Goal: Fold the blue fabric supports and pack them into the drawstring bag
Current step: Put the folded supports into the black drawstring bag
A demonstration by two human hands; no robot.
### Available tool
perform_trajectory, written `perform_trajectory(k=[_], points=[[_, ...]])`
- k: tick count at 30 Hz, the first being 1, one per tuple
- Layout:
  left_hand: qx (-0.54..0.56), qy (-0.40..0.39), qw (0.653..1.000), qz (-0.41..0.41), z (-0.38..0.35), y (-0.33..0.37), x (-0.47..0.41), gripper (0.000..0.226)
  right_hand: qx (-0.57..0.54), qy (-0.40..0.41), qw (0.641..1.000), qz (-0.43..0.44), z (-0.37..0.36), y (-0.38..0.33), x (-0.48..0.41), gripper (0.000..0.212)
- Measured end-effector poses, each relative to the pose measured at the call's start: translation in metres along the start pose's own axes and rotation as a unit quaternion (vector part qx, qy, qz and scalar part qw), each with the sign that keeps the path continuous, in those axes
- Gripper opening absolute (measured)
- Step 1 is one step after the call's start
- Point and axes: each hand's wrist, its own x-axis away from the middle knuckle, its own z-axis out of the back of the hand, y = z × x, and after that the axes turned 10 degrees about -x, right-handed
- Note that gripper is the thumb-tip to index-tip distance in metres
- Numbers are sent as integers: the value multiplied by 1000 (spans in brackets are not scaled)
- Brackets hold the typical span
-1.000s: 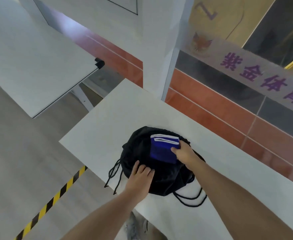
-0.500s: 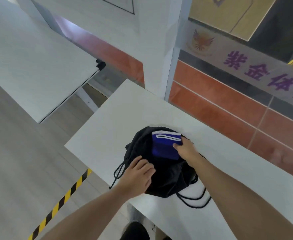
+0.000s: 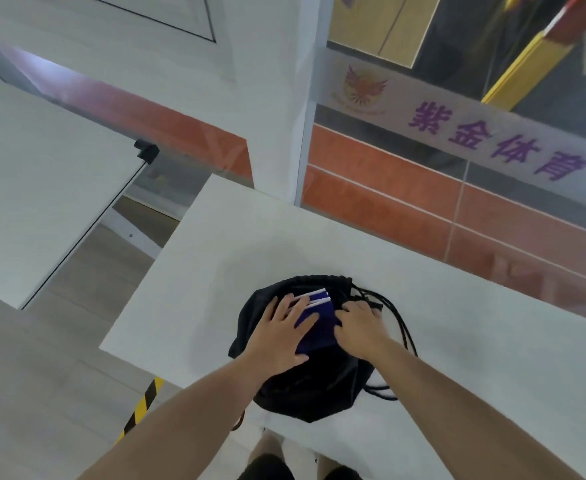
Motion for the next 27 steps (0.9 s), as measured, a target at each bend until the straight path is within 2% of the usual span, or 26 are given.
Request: perform_trajectory(k=[2, 5, 11, 15, 19, 22, 27], points=[[-20, -3, 1000, -9, -2, 4, -6, 86, 25, -18, 999, -25, -9, 4, 3, 46], [-18, 0, 1000, -5, -6, 5, -9, 80, -2, -36, 999, -39, -17, 9, -3, 47], [-10, 35, 999, -29, -20, -7, -6, 80, 21, 74, 997, -9, -33, 20, -11, 50], [-37, 53, 996, -61, -24, -13, -10, 92, 2, 135, 991, -5, -41, 20, -18, 28], [-45, 54, 994, -85, -21, -8, -10, 91, -93, 152, 983, -35, -39, 22, -26, 13], [-48, 54, 992, -108, -18, -7, -10, 87, -142, 167, 976, -5, -32, 25, -29, 3], [-67, 76, 983, -155, -11, -9, -4, 62, -245, 218, 945, 3, -9, 13, -12, 13]])
